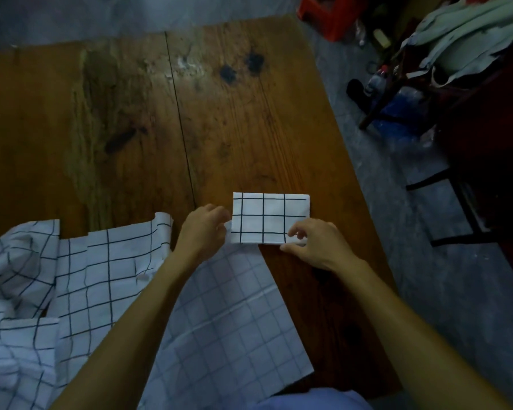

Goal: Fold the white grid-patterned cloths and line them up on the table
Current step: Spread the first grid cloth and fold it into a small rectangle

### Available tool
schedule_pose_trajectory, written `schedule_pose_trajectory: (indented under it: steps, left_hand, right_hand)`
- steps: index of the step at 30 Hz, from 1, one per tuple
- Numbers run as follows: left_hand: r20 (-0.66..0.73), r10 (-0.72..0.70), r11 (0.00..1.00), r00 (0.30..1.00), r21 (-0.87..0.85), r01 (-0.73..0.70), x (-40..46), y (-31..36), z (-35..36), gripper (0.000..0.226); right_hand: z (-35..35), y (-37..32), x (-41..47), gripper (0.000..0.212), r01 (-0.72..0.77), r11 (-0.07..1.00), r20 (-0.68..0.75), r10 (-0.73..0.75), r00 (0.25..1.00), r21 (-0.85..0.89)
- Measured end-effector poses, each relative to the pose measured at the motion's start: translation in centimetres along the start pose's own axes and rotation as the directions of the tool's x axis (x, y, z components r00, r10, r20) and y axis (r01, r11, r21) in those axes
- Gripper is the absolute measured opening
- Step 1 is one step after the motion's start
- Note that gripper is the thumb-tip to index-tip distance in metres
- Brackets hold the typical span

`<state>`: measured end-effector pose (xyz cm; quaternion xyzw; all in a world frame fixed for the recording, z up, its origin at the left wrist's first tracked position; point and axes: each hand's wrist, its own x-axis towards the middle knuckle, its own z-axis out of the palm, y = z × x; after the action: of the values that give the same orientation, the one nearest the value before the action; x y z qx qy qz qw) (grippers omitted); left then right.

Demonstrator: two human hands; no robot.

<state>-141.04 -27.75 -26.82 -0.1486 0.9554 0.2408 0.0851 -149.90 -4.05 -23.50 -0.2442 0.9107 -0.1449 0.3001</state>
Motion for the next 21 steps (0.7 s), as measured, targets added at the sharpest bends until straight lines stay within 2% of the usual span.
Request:
schedule_pose_trajectory:
  steps: [2, 4, 10, 14, 21]
  left_hand:
    - [-0.020, -0.026, 1.000, 0.999, -0.017, 0.026, 0.0, 0.4, 0.4, 0.020]
    - [-0.033, -0.050, 0.998, 0.998, -0.045, 0.049, 0.3, 1.2, 0.8, 0.027]
    - [-0.096, -0.199, 0.973, 0.975, -0.137, 0.185, 1.7, 3.0, 2.1, 0.030]
    - [-0.116, -0.279, 0.958, 0.953, -0.107, 0.267, 2.7, 3.5, 2.9, 0.034]
    - [-0.142, -0.419, 0.899, 0.897, -0.205, 0.388, 3.8, 4.5, 4.1, 0.032]
  right_hand:
    - [0.4, -0.2, -0.1, 0.040, -0.034, 0.998, 0.022, 0.033, 0.999, 0.049]
    - [0.7, -0.4, 0.4, 0.034, -0.037, 0.997, -0.013, 0.038, 0.999, 0.073]
    - [1.2, -1.8, 3.3, 0.023, 0.074, 0.991, -0.143, -0.057, 0.988, 0.113]
    - [1.8, -3.0, 5.6, 0.028, 0.111, 0.991, -0.236, -0.092, 0.967, 0.071]
    - [4.3, -3.0, 7.5, 0.029, 0.113, 0.993, -0.338, -0.100, 0.936, 0.018]
